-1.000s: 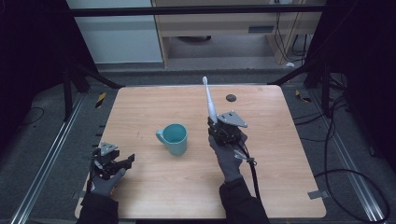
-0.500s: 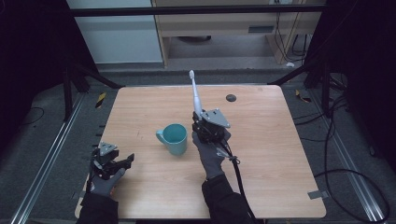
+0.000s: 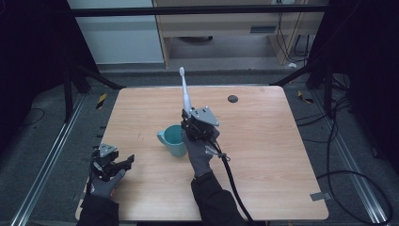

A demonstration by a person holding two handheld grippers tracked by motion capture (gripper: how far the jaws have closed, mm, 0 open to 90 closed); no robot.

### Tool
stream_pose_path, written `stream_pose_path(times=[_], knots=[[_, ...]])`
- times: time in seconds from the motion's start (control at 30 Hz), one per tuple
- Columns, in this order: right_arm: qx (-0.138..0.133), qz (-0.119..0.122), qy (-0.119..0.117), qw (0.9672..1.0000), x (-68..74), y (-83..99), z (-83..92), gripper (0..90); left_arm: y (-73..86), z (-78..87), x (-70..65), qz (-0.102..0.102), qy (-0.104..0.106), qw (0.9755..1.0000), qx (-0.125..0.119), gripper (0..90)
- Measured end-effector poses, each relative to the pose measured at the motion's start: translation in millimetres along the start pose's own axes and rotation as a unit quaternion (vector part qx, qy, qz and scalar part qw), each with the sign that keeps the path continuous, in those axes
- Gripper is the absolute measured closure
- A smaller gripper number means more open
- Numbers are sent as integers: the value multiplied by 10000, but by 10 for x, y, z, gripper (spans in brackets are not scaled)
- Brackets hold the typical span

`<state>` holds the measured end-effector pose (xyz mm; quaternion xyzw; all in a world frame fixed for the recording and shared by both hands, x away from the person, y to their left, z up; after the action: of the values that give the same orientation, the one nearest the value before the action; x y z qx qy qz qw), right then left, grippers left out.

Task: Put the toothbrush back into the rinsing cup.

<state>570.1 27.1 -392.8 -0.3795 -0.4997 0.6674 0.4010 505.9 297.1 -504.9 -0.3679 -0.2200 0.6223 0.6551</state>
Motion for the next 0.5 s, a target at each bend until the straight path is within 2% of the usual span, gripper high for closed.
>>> stream_pose_path(times=[0.23, 0.5], knots=[[-55, -29, -54, 10000, 176, -11, -124, 664, 0, -1, 7, -2, 1, 10000, 1, 327], [12, -101, -144, 9998, 280, 46, -243, 664, 2, -4, 11, -4, -3, 10000, 8, 328]])
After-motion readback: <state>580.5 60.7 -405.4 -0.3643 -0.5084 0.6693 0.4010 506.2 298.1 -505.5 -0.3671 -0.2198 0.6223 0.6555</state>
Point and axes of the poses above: each handheld gripper's, and its own axes: z roughly backward along the jaws, y roughly out of its underside, x roughly to its left, the point moved 6 cm from there along -z, roughly forward along the jaws, and after that the axes turned 13 degrees about z, right-handed, at the moved point
